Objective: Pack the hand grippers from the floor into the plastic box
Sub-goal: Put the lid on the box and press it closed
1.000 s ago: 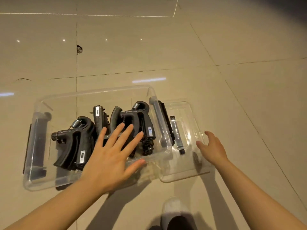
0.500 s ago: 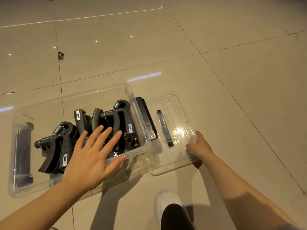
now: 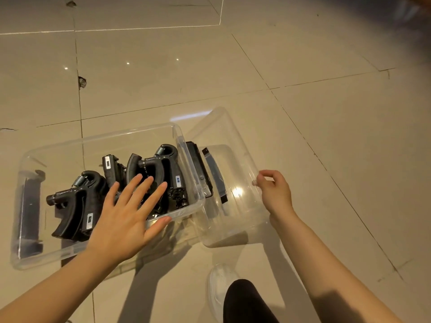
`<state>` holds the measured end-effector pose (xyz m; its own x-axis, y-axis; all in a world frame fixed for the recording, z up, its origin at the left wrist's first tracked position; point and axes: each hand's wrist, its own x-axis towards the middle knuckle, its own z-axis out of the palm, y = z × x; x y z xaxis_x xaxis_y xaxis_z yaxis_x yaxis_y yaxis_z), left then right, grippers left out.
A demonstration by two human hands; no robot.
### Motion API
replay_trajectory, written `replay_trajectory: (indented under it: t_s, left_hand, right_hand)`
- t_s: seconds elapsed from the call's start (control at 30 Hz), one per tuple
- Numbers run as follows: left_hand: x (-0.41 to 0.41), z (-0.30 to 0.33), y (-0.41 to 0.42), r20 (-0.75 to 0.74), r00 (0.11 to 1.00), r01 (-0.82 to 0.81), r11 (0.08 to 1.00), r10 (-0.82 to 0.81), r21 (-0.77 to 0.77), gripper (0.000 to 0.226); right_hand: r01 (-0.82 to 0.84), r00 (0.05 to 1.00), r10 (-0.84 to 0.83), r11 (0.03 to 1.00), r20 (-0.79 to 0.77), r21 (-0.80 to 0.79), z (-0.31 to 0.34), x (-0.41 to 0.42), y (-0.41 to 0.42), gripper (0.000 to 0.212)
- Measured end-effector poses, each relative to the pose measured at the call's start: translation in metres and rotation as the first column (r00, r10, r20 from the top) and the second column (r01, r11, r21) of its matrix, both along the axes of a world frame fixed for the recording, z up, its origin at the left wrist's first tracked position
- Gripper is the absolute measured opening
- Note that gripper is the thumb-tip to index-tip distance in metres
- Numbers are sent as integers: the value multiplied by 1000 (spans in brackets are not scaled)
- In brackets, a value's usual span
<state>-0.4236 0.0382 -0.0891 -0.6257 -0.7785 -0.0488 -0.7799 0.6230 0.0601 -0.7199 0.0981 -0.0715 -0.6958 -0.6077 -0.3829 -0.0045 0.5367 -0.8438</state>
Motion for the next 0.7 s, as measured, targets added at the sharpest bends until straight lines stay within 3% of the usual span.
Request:
replay_trajectory:
  t_s: [0.07, 0.2, 0.3, 0.37, 0.53, 0.63, 0.7]
  left_hand:
    - [1, 1, 1, -24, 1000, 3, 1000, -3, -12, 68]
    - [4, 1, 1, -170, 985, -9, 997, -5, -81, 67]
    - [8, 7, 0, -387, 922, -77, 989, 23, -124, 61]
    - [12, 18, -7, -450, 893, -106, 975, 7, -195, 59]
    - [41, 41, -28, -342, 940, -164, 892, 12, -421, 54]
    - [70, 36, -26, -182, 983, -104, 885, 22, -454, 54]
    - [91, 26, -15, -76, 997, -30, 913, -1, -408, 53]
  right_hand:
    - [-35, 997, 33, 999, -63, -35, 15, 15, -4, 17]
    - [-179, 927, 140, 980, -348, -82, 37, 43, -6, 25]
    - [-322, 811, 224, 942, -541, -94, 41, 66, -10, 31]
    - [-422, 687, 272, 904, -674, -65, 38, 82, -16, 35]
    - [-664, 433, 353, 747, -829, -29, 28, 120, -26, 36]
    - [-822, 235, 416, 568, -879, 49, 13, 137, -22, 31]
    - [-897, 154, 467, 436, -871, 75, 3, 146, -17, 30]
